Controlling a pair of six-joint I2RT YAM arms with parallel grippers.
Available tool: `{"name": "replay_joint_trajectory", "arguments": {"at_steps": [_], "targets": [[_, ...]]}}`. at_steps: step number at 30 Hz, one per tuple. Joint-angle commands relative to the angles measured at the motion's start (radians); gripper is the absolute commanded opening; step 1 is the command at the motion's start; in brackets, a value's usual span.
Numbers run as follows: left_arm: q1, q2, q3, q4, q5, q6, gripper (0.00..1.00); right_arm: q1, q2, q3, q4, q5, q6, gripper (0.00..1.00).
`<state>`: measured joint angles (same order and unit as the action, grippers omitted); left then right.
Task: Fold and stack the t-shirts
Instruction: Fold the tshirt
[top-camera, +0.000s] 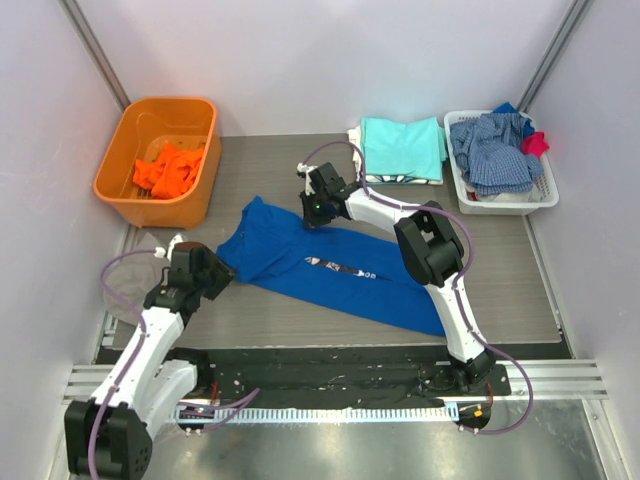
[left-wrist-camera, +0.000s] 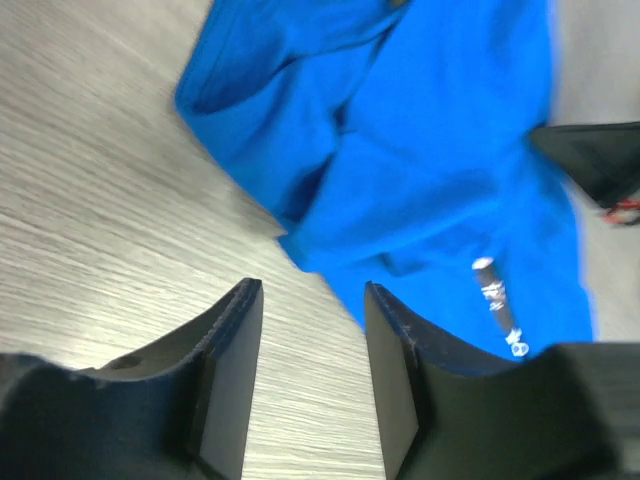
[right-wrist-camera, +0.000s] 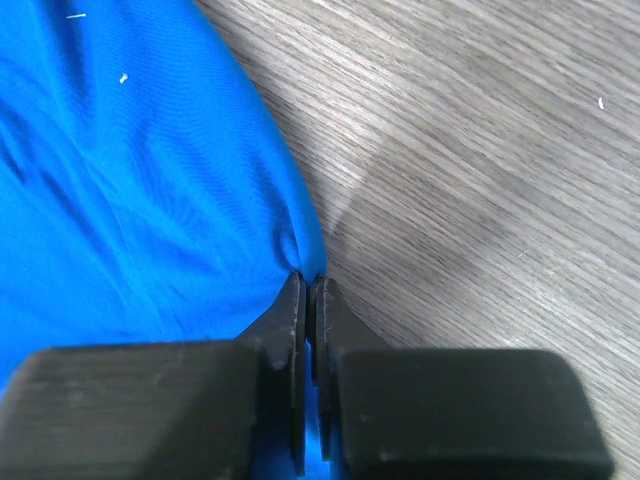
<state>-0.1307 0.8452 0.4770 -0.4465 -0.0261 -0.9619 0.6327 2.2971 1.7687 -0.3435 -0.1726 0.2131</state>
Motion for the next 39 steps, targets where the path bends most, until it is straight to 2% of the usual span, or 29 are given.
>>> {"name": "replay_joint_trajectory", "arguments": {"at_steps": [1, 3, 4, 12, 14, 18, 21, 24, 29, 39], "targets": [[-0.003, -0.081, 0.098, -0.086, -0.047, 0.02, 0.52, -0.004, -0.033, -0.003, -0.014, 0.042, -0.009, 0.17], [-0.004, -0.095, 0.138, -0.11, -0.069, 0.032, 0.54, -0.002, -0.053, 0.011, -0.014, 0.056, -0.011, 0.34], [-0.003, -0.092, 0.159, -0.116, -0.072, 0.043, 0.54, -0.004, -0.057, 0.017, -0.014, 0.079, -0.011, 0.37], [-0.003, -0.067, 0.166, -0.109, -0.063, 0.051, 0.55, -0.002, -0.174, 0.029, 0.032, 0.254, 0.012, 0.51], [-0.004, -0.069, 0.152, -0.098, -0.063, 0.054, 0.56, -0.002, -0.235, -0.007, 0.037, 0.254, 0.038, 0.52], [-0.003, -0.058, 0.149, -0.083, -0.07, 0.063, 0.56, 0.036, -0.373, -0.257, 0.098, 0.271, 0.118, 0.51], [-0.003, -0.051, 0.149, -0.075, -0.064, 0.068, 0.56, 0.108, -0.464, -0.394, 0.121, 0.324, 0.193, 0.51], [-0.003, -0.049, 0.141, -0.069, -0.057, 0.066, 0.56, 0.188, -0.488, -0.455, 0.13, 0.369, 0.279, 0.51], [-0.004, -0.07, 0.121, -0.07, -0.054, 0.063, 0.57, 0.303, -0.414, -0.416, 0.139, 0.423, 0.336, 0.51], [-0.003, -0.092, 0.107, -0.09, -0.069, 0.069, 0.58, 0.334, -0.294, -0.33, 0.146, 0.381, 0.313, 0.5]]}}
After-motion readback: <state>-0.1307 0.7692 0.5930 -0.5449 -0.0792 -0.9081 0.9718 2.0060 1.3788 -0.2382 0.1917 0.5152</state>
